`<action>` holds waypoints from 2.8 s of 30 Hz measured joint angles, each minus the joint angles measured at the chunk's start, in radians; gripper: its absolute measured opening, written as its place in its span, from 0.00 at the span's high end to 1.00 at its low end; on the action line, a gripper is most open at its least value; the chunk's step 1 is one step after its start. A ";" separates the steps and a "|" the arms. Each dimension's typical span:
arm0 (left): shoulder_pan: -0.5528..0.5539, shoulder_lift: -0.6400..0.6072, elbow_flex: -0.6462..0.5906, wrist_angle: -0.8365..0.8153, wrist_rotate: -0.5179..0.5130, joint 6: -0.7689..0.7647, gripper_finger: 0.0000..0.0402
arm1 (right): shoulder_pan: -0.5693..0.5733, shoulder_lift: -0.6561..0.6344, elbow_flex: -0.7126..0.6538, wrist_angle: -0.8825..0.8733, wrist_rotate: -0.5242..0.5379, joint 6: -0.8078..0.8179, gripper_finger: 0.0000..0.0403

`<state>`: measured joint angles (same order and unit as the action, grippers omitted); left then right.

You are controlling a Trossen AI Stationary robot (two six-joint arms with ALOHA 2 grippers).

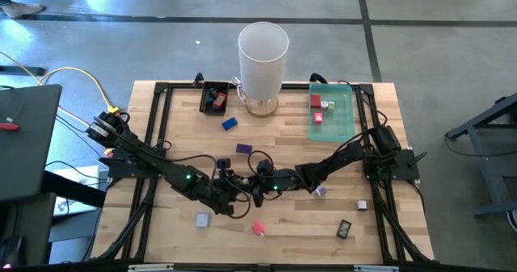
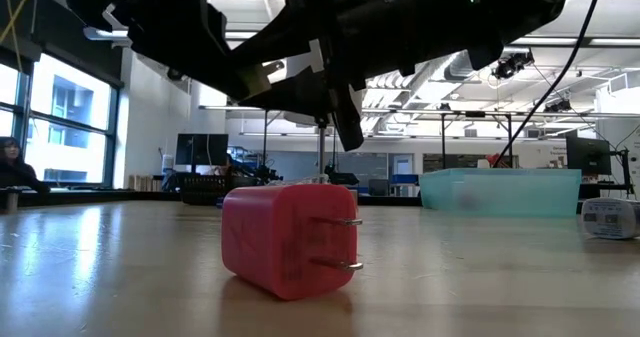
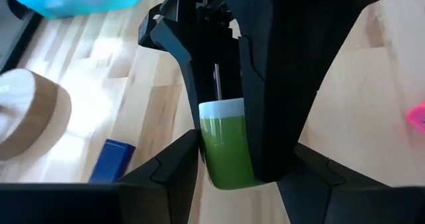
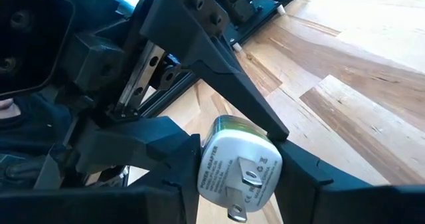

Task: Pick & Place Office items
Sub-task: Put the green white adapter into the green bin

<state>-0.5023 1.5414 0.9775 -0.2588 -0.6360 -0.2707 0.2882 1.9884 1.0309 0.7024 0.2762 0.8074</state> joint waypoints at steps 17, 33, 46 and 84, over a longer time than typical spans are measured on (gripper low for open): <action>-0.003 0.000 0.000 0.010 0.135 0.055 0.56 | 0.009 0.000 0.000 -0.036 -0.021 -0.007 0.67; -0.002 0.000 0.000 0.011 0.148 0.043 0.26 | 0.047 0.000 0.000 -0.135 0.004 -0.029 0.68; -0.012 -0.001 0.000 0.006 0.251 0.011 0.26 | 0.132 -0.163 0.003 -0.632 0.254 0.001 0.67; -0.016 -0.001 0.000 0.002 0.374 0.004 0.26 | -0.559 -0.657 0.000 -1.851 0.222 0.172 0.67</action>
<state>-0.5179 1.5406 0.9779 -0.2573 -0.2615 -0.2668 -0.2704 1.3312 1.0306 -1.1488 0.4981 0.9798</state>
